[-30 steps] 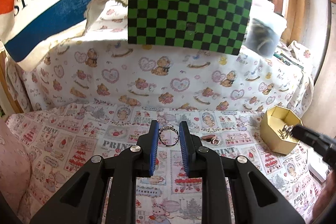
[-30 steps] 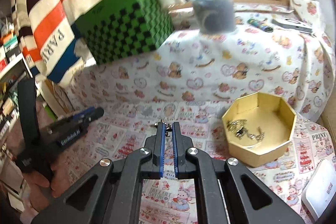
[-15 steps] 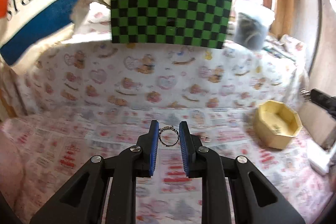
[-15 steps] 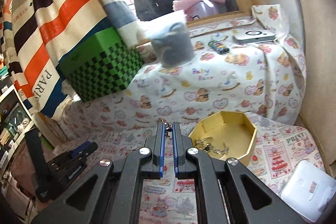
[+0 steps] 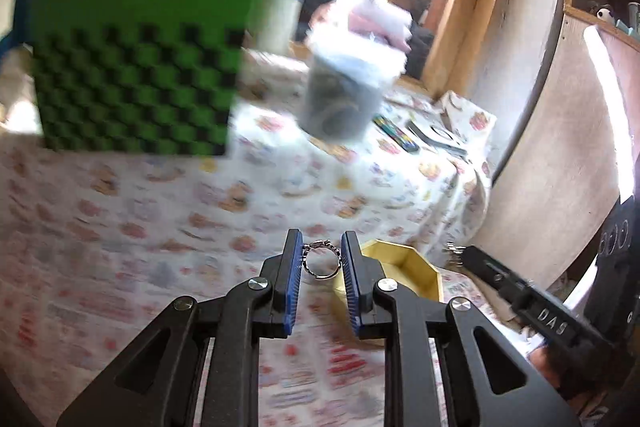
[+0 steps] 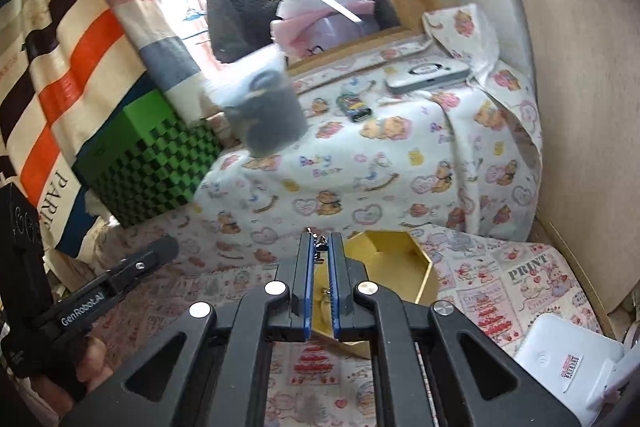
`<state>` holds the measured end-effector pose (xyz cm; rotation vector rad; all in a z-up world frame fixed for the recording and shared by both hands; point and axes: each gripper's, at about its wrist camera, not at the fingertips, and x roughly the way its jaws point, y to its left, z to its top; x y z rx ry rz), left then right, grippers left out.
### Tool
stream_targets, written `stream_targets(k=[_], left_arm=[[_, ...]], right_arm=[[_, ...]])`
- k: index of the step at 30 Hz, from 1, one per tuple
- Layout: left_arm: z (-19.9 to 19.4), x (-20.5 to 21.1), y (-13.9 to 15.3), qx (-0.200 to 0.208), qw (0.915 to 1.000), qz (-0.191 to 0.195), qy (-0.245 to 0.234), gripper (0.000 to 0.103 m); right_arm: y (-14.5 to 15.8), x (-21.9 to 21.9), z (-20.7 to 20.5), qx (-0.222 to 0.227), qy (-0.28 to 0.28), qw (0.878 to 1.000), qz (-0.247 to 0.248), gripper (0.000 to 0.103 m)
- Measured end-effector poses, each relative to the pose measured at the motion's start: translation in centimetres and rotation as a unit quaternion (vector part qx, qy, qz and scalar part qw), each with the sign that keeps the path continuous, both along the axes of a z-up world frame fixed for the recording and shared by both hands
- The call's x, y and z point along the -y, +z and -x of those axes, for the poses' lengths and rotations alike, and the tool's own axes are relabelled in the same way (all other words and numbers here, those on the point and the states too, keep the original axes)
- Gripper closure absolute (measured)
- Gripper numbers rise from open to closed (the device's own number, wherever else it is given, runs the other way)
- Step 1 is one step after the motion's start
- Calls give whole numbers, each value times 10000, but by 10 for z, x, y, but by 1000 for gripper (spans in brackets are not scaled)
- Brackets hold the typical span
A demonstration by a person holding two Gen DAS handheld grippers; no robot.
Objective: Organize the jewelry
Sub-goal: 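Open the left tool to drop the key ring while the right tool releases the charm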
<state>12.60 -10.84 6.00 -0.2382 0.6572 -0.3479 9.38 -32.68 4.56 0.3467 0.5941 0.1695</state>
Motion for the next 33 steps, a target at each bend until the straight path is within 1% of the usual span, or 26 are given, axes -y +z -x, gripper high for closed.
stream_targets(k=[3, 7, 9, 11, 14, 18, 22, 26, 32, 33], left_arm=[[-7, 19, -16, -175, 9997, 17, -173, 84], [-10, 36, -37, -227, 9985, 71, -501, 84], [-11, 42, -45, -273, 9978, 90, -602, 84], [-14, 49, -53, -345, 9972, 43, -655, 84], [-15, 55, -61, -427, 9960, 100, -778, 84], [-14, 57, -64, -428, 9956, -31, -836, 84], [-14, 55, -62, -385, 9955, 3, -864, 84], [-17, 58, -66, -460, 9949, -33, -897, 84], [-18, 59, -70, -483, 9943, -118, -944, 84], [-18, 58, -70, -471, 9944, -123, -934, 83]], right_arm=[[-8, 8, -8, -171, -93, 9998, -63, 96], [-21, 17, -20, -521, -70, 9983, -235, 96], [-27, 17, -25, -697, -90, 9974, -161, 96], [-33, 13, -30, -895, -120, 9959, 57, 96], [-39, 12, -34, -1083, -118, 9940, 54, 96], [-39, 14, -34, -1109, -177, 9937, 54, 96], [-41, 16, -35, -1172, -201, 9929, -18, 96], [-43, 17, -37, -1252, -254, 9918, -51, 96], [-42, 20, -35, -1221, -329, 9919, -112, 96], [-41, 21, -35, -1202, -356, 9921, -108, 96]])
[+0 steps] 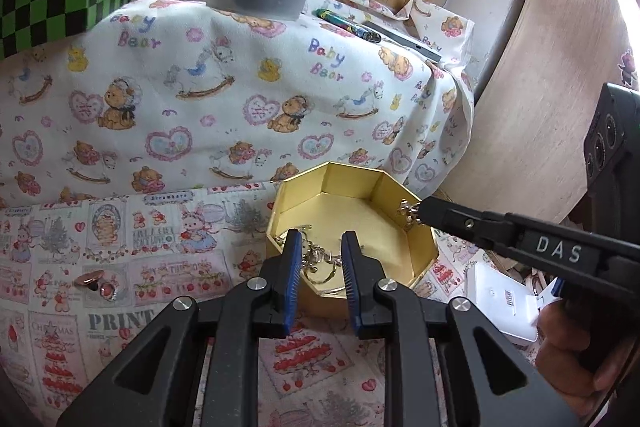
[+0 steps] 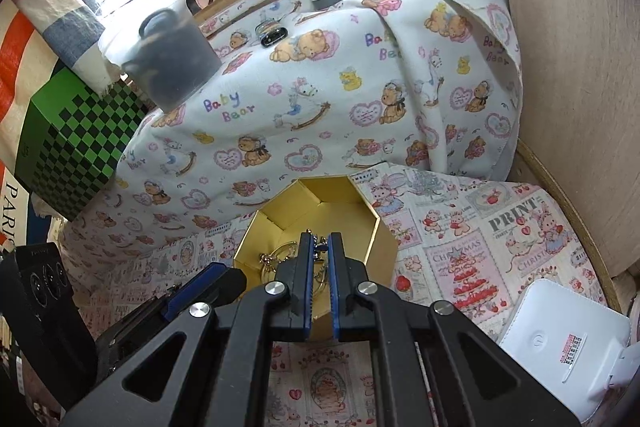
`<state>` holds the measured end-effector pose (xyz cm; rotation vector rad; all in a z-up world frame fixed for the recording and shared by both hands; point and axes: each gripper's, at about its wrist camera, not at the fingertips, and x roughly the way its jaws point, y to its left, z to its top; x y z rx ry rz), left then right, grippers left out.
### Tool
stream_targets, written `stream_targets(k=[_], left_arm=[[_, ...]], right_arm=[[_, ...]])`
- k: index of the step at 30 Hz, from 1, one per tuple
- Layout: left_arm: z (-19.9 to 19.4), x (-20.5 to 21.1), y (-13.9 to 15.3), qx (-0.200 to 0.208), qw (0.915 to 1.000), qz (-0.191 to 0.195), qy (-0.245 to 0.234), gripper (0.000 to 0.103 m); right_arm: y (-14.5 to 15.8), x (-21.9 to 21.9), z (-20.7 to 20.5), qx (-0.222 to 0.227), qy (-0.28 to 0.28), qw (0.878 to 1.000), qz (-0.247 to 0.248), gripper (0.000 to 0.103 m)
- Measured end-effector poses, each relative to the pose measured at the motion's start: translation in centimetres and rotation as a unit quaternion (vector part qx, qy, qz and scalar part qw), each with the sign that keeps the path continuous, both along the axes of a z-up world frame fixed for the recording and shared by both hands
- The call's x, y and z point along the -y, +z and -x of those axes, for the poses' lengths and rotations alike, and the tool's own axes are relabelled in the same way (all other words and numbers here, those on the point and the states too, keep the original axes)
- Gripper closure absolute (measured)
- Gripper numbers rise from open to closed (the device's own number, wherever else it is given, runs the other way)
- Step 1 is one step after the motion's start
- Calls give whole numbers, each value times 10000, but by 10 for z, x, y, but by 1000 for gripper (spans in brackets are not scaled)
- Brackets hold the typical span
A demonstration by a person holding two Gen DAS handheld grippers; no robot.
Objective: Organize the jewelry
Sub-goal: 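Open the left tool to drop the key ring while the right tool releases the charm, then grasp the red heart charm on the cloth with the left tool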
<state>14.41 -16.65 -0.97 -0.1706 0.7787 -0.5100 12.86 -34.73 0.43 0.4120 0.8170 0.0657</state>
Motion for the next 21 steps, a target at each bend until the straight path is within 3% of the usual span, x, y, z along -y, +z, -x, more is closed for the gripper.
stream_targets(k=[5, 8, 12, 15, 18, 21], left_arm=[[4, -7, 4, 95, 9998, -50, 150, 75], [15, -19, 18, 417, 9982, -180, 403, 61], [36, -41, 42, 959, 9912, -515, 748, 43], [48, -64, 56, 1178, 9868, -491, 999, 28], [58, -87, 68, 1354, 9810, -428, 1321, 19], [67, -105, 75, 1557, 9729, -505, 1630, 12]], right_arm=[[0, 1, 0, 3, -43, 10000, 7, 96], [0, -2, 0, 1, -3, 10000, 72, 95], [2, -7, 1, 77, 46, 9997, 210, 95], [4, -12, 2, 132, 91, 9993, 330, 94], [4, -17, 4, 194, 144, 9988, 423, 85], [5, -24, 6, 288, 123, 9975, 637, 84]])
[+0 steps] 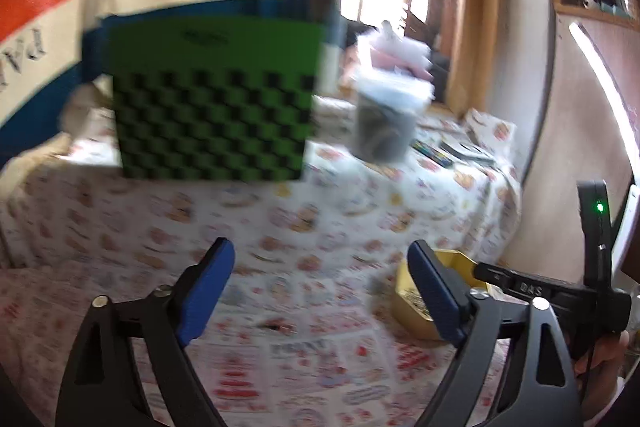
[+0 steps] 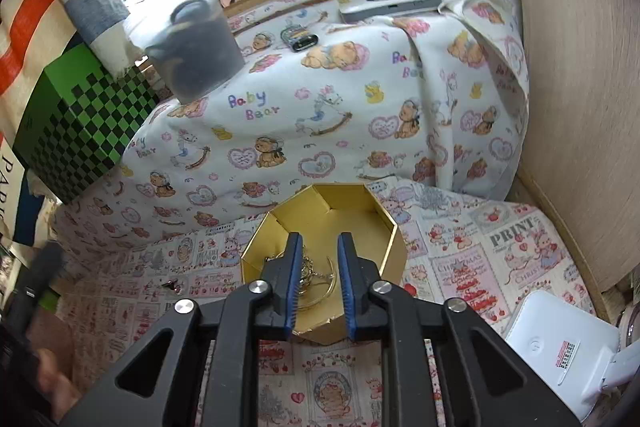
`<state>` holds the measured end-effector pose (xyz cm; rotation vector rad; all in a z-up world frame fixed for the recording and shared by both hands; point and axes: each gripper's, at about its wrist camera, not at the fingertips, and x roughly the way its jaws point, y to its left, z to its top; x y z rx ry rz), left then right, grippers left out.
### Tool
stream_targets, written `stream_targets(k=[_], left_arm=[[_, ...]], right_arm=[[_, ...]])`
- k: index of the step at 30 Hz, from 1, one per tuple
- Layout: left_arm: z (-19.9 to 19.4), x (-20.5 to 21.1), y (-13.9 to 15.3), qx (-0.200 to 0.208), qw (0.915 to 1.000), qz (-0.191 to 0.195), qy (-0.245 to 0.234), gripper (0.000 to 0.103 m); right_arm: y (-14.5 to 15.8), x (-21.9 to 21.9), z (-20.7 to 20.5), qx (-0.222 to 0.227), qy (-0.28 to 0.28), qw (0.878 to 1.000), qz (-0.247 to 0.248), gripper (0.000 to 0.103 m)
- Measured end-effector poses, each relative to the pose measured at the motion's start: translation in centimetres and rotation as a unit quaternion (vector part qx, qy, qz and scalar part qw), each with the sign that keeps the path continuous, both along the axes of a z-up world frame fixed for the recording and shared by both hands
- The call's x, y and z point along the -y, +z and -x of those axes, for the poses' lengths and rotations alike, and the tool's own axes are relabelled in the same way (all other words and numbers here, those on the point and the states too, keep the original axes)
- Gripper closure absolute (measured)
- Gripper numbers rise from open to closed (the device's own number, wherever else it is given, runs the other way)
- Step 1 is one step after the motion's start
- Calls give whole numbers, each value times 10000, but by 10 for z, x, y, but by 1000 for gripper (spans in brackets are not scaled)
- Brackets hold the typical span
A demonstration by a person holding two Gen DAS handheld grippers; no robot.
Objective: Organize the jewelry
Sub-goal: 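Grasp the red heart charm on the cloth with the left tool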
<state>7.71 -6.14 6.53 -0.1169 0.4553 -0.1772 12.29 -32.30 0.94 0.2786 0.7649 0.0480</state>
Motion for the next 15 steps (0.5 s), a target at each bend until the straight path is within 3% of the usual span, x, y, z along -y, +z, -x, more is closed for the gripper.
stream_targets(k=[5, 12, 15], left_arm=[[-1, -27, -3, -66, 9995, 86, 280, 12], [-6, -31, -22, -252, 9983, -243, 457, 10], [-8, -34, -28, -290, 9975, -293, 570, 4]], right_arm=[[1, -12, 3, 168, 7, 9992, 366, 84], [2, -18, 5, 257, 57, 9987, 438, 84], [0, -22, 5, 248, 78, 9984, 500, 84]])
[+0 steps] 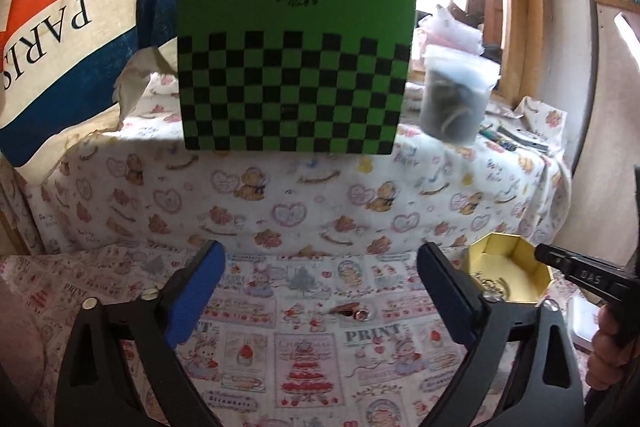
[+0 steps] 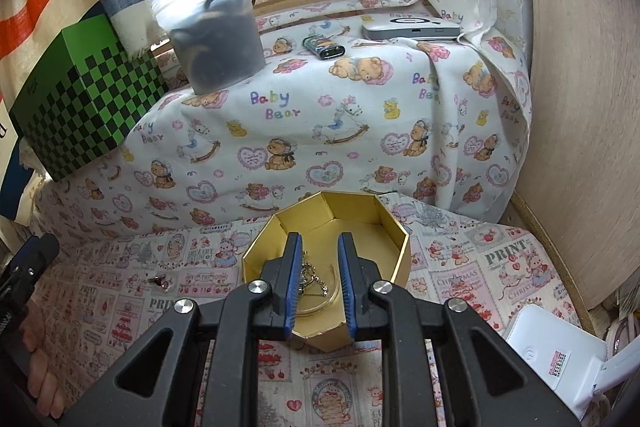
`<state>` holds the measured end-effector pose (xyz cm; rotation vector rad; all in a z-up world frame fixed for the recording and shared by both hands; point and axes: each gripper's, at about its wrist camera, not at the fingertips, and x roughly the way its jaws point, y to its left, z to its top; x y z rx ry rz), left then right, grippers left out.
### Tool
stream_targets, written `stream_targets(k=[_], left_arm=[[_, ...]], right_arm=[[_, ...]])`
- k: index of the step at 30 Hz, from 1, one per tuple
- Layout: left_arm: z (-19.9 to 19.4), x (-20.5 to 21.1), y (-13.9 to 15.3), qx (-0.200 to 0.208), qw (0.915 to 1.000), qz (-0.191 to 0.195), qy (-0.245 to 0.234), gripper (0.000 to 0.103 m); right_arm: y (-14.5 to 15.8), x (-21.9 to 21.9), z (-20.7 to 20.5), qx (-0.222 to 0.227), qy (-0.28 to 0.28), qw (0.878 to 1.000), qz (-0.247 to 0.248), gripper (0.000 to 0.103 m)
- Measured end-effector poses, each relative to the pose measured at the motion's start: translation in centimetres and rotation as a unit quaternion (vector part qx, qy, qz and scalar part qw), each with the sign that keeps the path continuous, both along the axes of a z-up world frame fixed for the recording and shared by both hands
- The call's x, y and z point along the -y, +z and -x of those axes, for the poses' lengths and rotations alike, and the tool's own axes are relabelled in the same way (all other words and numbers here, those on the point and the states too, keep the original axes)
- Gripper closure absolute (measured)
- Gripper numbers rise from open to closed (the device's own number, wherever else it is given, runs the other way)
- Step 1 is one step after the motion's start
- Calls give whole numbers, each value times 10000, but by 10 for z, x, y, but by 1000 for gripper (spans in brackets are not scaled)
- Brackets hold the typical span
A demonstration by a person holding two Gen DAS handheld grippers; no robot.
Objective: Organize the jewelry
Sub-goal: 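Grasp the red heart charm on the cloth with the left tool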
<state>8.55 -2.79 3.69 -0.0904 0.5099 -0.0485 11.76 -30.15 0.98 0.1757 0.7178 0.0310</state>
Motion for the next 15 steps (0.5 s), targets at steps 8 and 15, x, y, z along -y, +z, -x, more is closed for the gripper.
stream_targets(k=[8, 15], left_arm=[[-4, -12, -10, -132, 9997, -26, 211, 2], [-15, -19, -21, -532, 9984, 50, 203, 2]], right_arm=[[-3, -10, 1, 14, 89, 9998, 181, 83], [-5, -14, 2, 27, 122, 9996, 261, 76]])
